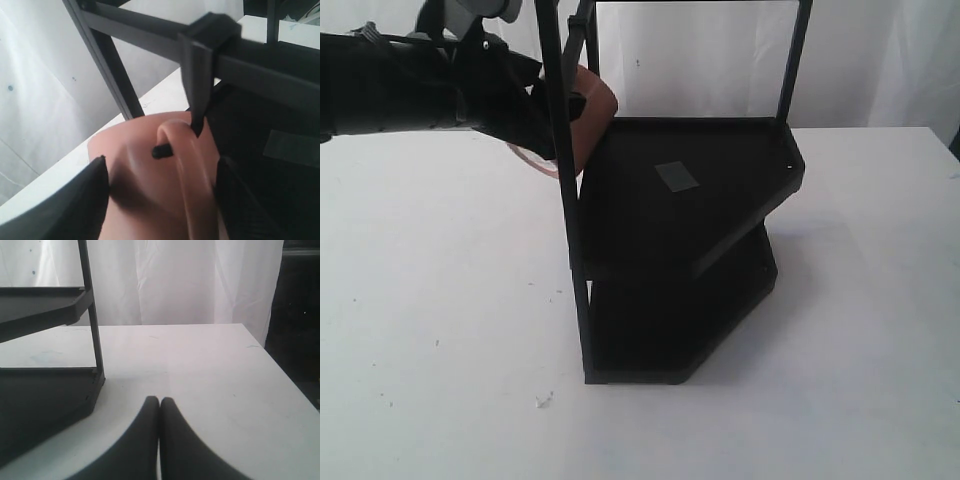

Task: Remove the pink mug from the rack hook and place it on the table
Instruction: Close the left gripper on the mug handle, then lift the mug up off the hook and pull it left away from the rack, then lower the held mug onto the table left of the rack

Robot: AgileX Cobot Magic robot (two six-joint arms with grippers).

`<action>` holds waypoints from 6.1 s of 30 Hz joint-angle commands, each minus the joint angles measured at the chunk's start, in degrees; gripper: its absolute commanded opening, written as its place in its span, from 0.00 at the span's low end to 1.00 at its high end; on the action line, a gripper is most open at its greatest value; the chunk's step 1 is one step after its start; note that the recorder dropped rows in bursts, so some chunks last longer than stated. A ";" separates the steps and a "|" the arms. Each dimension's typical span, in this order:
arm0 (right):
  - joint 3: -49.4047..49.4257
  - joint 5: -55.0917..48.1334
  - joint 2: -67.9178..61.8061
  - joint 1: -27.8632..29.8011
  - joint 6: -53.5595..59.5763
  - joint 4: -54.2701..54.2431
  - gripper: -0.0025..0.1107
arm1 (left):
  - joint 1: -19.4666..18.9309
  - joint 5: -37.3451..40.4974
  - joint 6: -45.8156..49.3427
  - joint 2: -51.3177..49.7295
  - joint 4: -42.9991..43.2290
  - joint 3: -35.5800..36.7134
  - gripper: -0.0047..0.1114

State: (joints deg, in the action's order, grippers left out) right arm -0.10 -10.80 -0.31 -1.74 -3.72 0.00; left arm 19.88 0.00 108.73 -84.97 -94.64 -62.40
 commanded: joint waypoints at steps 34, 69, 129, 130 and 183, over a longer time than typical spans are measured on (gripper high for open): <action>0.10 0.59 0.31 0.17 -0.02 0.00 0.02 | 0.21 1.34 -2.51 -0.32 -1.14 -0.35 0.27; 0.10 0.59 0.31 0.17 -0.02 0.00 0.02 | 0.21 4.52 -5.30 0.36 -1.29 0.36 0.17; 0.10 0.59 0.31 0.17 -2.33 0.00 0.02 | -24.48 33.19 9.82 14.33 -5.31 28.31 0.04; 0.10 0.59 0.31 0.17 -2.33 0.00 0.02 | -24.48 33.61 11.58 14.33 -5.31 28.73 0.04; 0.10 0.59 0.31 0.17 -2.33 0.00 0.02 | -24.48 26.36 12.31 -19.39 -5.31 14.23 0.04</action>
State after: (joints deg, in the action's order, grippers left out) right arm -0.10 -10.80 -0.31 -1.74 -5.96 0.00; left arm -4.72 26.67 112.25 -105.30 -98.71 -51.01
